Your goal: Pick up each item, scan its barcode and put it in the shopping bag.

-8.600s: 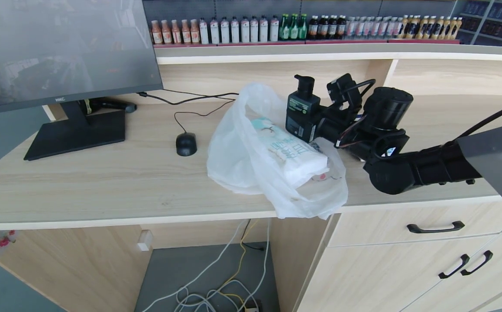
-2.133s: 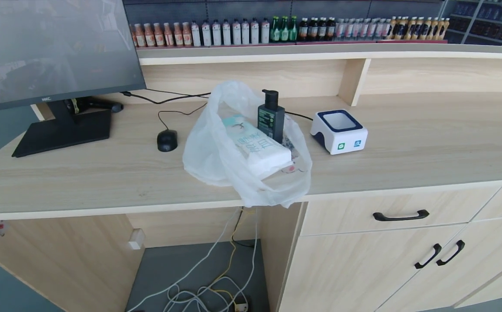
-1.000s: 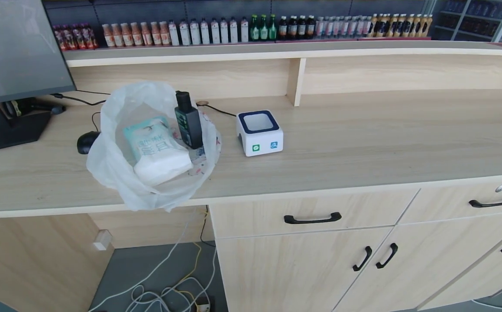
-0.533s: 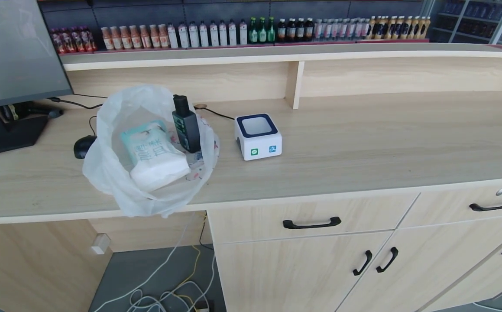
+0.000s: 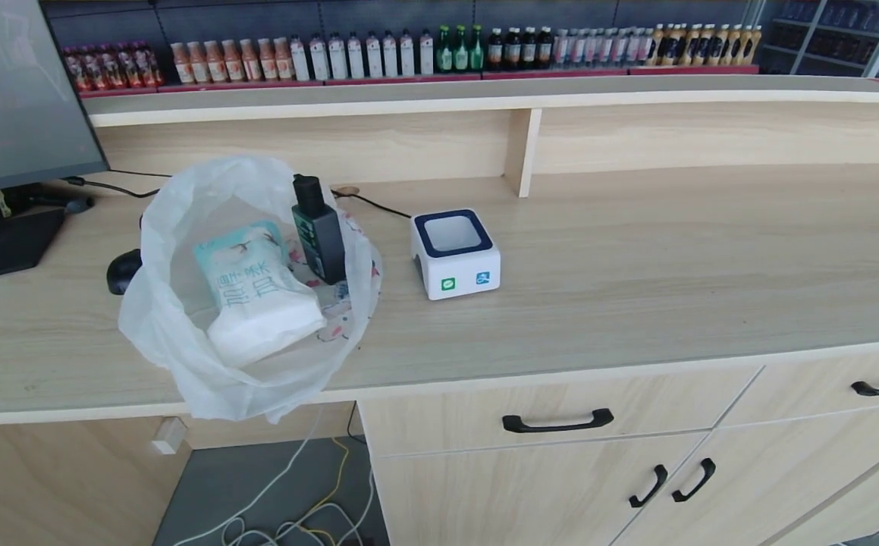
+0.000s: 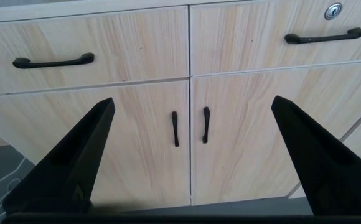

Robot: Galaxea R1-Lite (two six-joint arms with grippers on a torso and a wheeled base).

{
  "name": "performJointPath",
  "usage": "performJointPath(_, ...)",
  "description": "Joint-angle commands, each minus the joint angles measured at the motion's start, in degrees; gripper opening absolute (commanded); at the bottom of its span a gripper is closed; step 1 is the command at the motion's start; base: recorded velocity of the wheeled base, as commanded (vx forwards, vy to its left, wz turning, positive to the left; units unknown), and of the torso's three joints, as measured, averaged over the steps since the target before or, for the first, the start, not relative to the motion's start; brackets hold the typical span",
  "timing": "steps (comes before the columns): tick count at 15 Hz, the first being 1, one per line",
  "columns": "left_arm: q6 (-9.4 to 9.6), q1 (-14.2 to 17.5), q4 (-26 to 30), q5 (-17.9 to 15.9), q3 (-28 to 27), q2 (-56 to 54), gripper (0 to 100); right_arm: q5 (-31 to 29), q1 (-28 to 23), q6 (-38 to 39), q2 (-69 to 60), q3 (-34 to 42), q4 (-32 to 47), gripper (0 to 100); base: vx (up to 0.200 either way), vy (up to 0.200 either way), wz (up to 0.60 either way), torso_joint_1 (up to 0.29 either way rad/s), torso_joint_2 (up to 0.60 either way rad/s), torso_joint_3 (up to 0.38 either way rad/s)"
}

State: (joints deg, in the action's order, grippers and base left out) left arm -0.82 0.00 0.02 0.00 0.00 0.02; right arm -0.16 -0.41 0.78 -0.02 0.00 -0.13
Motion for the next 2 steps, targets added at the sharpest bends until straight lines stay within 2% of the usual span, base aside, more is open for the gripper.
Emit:
performJointPath(1,0.03,0.0,0.1,0.0,0.0,0.0,100,0.0,0.0,0.0,0.1,0.0,0.0,100,0.0,0.0,0.0,0.0,0.0,0.0)
performJointPath(2,0.03,0.0,0.1,0.0,0.0,0.0,100,0.0,0.0,0.0,0.1,0.0,0.0,100,0.0,0.0,0.0,0.0,0.0,0.0)
